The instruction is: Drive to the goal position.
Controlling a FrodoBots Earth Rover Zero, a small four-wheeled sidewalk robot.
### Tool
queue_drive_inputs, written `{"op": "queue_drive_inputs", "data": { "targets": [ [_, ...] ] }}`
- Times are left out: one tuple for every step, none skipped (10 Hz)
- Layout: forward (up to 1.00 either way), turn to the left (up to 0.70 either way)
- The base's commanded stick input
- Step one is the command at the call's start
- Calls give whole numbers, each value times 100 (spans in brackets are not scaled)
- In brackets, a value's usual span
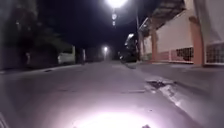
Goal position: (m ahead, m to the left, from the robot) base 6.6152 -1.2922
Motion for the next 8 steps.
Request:
{"op": "queue_drive_inputs", "data": {
  "targets": [
    [70,1],
    [70,1],
    [70,1],
    [70,1],
    [70,1],
    [70,1],
    [70,1],
    [70,1]
  ]
}}
